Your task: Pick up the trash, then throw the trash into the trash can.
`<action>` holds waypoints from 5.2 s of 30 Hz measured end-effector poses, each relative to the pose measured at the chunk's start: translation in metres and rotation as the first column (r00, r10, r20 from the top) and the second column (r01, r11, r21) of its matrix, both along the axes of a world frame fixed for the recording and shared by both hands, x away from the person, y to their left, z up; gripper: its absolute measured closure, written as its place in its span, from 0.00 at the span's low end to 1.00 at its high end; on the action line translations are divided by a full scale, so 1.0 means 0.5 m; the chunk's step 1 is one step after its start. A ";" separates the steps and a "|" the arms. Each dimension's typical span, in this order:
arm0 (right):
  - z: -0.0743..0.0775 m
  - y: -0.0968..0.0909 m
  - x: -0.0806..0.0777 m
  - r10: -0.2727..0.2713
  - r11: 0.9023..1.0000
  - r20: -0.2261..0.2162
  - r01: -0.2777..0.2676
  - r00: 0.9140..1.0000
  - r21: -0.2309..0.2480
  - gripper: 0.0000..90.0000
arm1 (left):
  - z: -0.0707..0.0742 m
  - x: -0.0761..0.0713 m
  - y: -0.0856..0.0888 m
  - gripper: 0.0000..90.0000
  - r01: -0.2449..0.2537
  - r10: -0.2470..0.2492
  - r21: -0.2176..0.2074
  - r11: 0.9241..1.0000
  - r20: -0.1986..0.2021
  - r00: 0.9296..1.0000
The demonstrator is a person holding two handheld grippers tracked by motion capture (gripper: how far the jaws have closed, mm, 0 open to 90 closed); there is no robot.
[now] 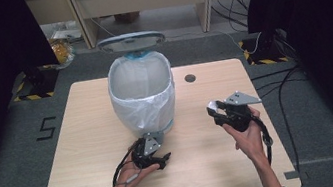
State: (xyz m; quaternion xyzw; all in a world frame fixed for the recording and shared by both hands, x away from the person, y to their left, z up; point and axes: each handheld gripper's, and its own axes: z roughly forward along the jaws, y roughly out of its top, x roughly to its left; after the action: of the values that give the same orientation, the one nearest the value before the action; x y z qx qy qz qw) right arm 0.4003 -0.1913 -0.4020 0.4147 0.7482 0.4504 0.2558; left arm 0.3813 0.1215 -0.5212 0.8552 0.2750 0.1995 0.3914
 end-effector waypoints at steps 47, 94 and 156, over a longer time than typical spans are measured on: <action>0.212 0.091 0.085 0.061 0.998 0.102 -0.064 0.993 0.024 0.64 | 0.000 0.000 0.001 0.24 0.004 -0.004 0.001 1.000 -0.004 1.000; 0.230 0.352 0.165 0.257 0.965 0.048 -0.258 0.965 0.032 0.37 | 0.000 -0.006 0.000 0.24 0.000 0.000 0.000 1.000 -0.013 1.000; 0.001 -0.017 -0.019 -0.015 1.000 0.018 0.015 1.000 -0.013 0.24 | 0.000 -0.007 0.000 0.24 -0.001 0.001 0.002 1.000 -0.006 1.000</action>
State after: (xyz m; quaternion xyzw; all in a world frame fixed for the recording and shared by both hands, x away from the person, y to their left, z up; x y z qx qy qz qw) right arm 0.3907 -0.2000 -0.4017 0.4146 0.7455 0.4474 0.2687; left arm 0.3780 0.1214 -0.5211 0.8559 0.2763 0.1976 0.3899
